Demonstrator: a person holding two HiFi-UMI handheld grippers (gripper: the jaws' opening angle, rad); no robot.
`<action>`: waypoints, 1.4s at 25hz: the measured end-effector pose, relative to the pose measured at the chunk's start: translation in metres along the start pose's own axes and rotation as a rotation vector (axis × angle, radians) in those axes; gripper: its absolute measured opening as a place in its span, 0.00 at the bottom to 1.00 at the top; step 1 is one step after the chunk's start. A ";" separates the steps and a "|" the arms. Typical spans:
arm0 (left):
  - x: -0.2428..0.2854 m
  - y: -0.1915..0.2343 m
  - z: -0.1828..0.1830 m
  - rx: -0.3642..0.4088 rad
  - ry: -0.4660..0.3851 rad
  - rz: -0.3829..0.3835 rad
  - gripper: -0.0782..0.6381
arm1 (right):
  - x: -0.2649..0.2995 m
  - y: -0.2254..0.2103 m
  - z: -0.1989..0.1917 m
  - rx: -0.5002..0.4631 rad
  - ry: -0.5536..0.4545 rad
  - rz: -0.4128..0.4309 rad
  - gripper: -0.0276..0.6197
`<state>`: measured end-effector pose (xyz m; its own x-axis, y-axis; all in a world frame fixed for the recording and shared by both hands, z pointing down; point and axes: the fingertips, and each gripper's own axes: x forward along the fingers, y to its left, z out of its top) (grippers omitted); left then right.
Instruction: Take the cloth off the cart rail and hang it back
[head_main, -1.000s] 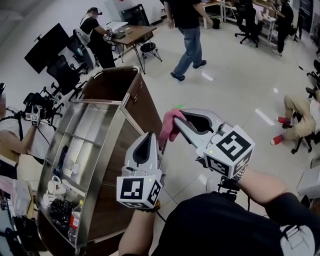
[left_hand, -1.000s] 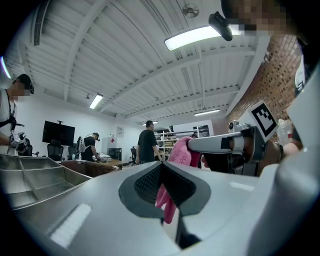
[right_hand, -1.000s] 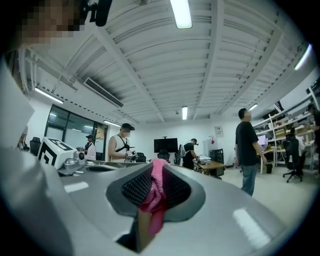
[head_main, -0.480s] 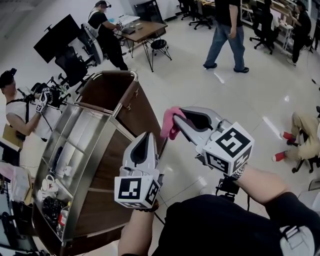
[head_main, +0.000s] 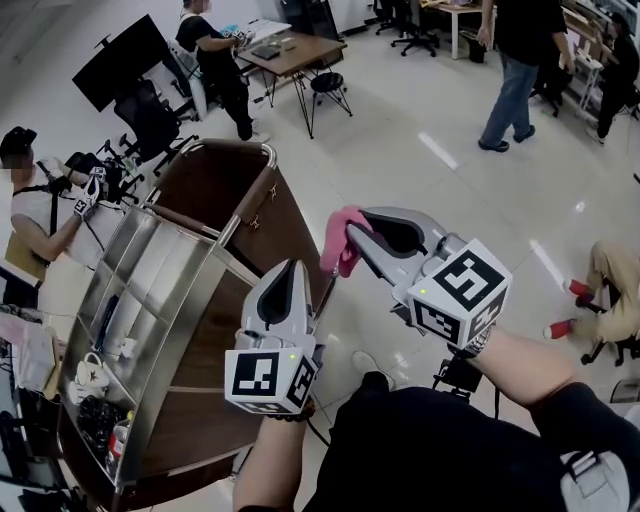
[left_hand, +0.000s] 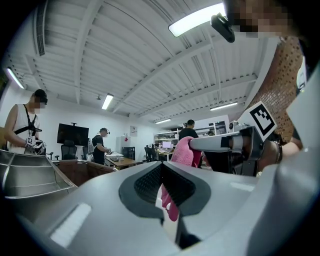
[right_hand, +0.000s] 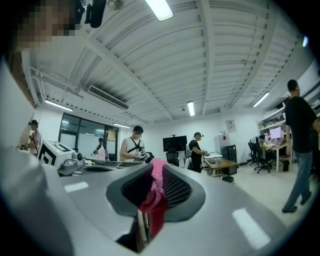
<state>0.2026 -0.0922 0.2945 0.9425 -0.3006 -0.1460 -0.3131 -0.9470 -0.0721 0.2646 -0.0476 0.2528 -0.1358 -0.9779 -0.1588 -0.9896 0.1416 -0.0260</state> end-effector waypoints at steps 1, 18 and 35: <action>0.004 0.005 -0.001 -0.004 0.000 0.004 0.11 | 0.006 -0.003 -0.001 0.000 -0.001 0.002 0.13; 0.106 0.125 0.001 -0.018 -0.044 0.022 0.11 | 0.154 -0.078 0.005 -0.022 -0.011 0.047 0.13; 0.154 0.201 -0.018 0.001 -0.049 0.143 0.11 | 0.247 -0.121 -0.004 -0.005 -0.037 0.181 0.13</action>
<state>0.2869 -0.3306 0.2758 0.8814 -0.4266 -0.2028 -0.4440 -0.8947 -0.0476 0.3506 -0.3065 0.2210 -0.3099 -0.9303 -0.1963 -0.9494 0.3139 0.0111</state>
